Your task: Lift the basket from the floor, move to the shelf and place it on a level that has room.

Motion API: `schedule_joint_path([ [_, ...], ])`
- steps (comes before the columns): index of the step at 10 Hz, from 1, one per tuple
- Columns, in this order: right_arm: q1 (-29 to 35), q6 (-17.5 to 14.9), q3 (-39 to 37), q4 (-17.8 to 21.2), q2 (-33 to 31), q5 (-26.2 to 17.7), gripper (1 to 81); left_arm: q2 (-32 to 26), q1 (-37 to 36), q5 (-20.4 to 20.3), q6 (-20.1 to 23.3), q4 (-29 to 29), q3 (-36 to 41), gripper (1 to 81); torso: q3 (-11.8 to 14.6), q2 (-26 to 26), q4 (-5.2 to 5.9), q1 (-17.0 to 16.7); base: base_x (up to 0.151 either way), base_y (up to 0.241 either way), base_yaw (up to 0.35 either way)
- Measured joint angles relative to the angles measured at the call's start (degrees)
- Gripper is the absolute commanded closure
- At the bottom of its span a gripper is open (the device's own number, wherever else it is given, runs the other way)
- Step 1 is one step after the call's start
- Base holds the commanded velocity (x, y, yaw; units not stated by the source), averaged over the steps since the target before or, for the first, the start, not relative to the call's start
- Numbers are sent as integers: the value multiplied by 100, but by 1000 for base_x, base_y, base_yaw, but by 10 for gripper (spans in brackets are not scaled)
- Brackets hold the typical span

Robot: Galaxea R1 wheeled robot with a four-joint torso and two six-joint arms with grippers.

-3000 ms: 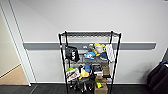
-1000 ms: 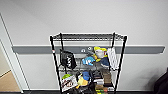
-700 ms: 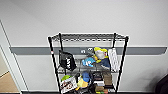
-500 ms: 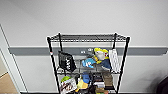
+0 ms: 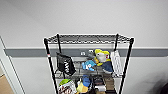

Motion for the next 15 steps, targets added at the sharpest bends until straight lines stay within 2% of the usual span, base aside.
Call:
schedule_joint_path([
  [10, 0, 0, 0, -1, 13, 2, 811, 77, 0, 9, 0, 2, -11, 811, 0, 0, 0, -2, 120, 0, 0],
  [15, 39, -6, 0, -6, 11, 46, 811, 89, -6, -5, 5, 22, -16, 811, 0, 2, 0, 0, 0, 0, 0],
])
